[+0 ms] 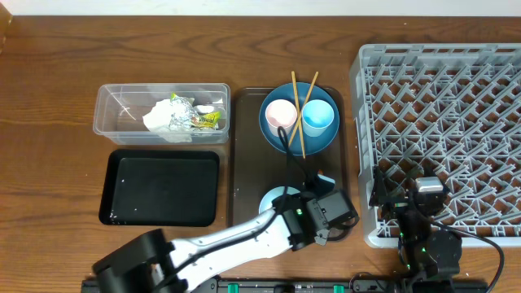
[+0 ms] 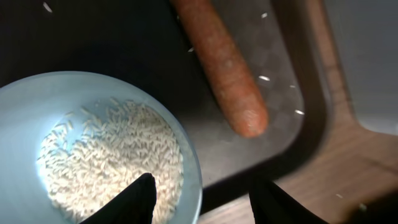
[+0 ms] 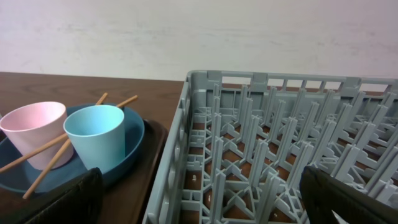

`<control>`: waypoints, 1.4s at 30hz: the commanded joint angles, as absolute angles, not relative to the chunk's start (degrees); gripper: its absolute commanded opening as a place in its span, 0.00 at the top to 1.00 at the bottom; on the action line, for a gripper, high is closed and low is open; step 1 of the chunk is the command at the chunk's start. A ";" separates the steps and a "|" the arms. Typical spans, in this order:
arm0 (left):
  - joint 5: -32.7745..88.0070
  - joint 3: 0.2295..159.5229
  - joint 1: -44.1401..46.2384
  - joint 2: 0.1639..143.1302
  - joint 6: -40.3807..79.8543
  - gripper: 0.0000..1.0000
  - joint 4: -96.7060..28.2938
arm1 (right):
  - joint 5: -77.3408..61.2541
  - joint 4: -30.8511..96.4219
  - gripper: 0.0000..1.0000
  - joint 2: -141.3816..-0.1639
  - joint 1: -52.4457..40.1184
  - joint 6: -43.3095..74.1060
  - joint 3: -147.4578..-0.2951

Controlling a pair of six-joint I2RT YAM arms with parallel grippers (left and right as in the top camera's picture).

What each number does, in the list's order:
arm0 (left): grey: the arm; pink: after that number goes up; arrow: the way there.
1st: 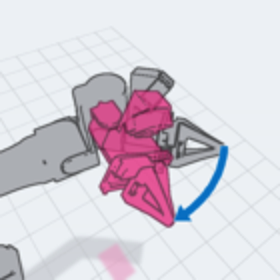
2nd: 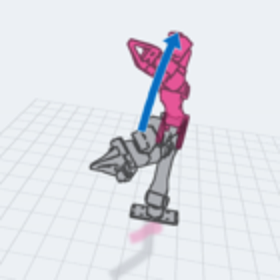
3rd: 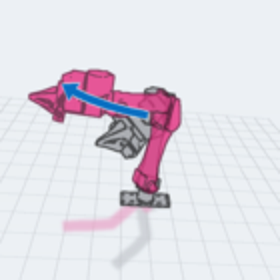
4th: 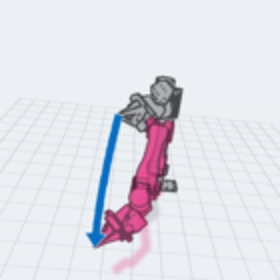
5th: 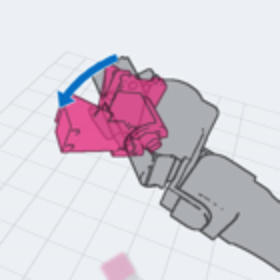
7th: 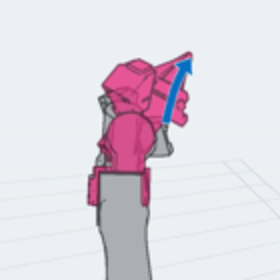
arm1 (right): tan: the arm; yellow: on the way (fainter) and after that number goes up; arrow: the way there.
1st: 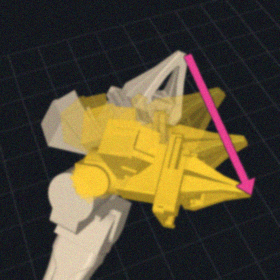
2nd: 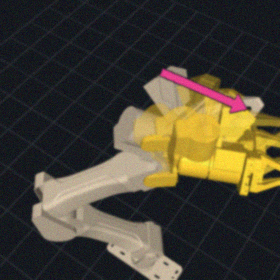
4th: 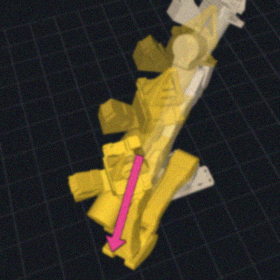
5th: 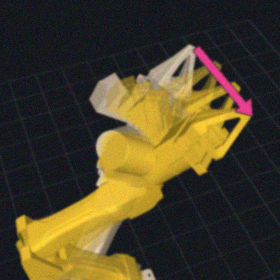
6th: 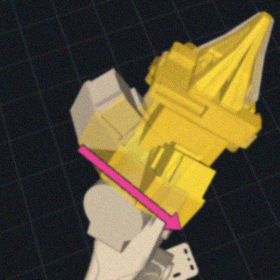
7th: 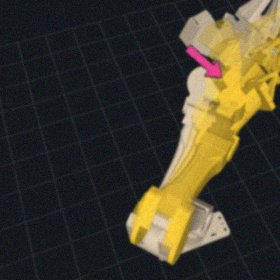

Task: Sort waste into correct bins and load items into the dishwasher rack
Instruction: 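Reach the left gripper to the white rice bowl and grip its rim, then lift the rice bowl and move it over the black tray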

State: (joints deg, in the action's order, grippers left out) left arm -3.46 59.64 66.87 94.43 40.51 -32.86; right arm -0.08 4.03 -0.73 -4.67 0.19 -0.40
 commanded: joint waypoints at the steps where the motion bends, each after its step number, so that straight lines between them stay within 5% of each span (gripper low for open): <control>1: -5.82 59.90 67.20 96.75 40.86 0.52 -32.42 | -0.27 4.29 0.01 -0.64 -3.66 -0.08 -0.32; 9: -5.85 59.90 67.26 99.57 40.84 0.63 -32.73 | -0.27 4.29 0.01 -0.64 -3.66 -0.08 -0.32; 12: -5.87 59.90 67.26 99.61 40.84 0.92 -32.71 | -0.27 4.29 0.01 -0.64 -3.66 -0.08 -0.32; 13: -5.87 59.90 67.26 99.61 40.84 0.94 -32.73 | -0.27 4.29 0.01 -0.64 -3.66 -0.08 -0.32; 27: -12.01 60.73 61.06 92.71 36.27 0.94 -44.10 | -0.27 4.29 0.01 -0.64 -3.66 -0.08 -0.32; 42: -4.05 60.71 35.24 67.35 21.96 0.94 -53.80 | -0.27 4.29 0.01 -0.64 -3.66 -0.08 -0.32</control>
State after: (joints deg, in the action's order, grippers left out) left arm -6.57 59.81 40.21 69.97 27.22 -52.88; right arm -0.08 4.05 -0.73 -4.67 0.19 -0.40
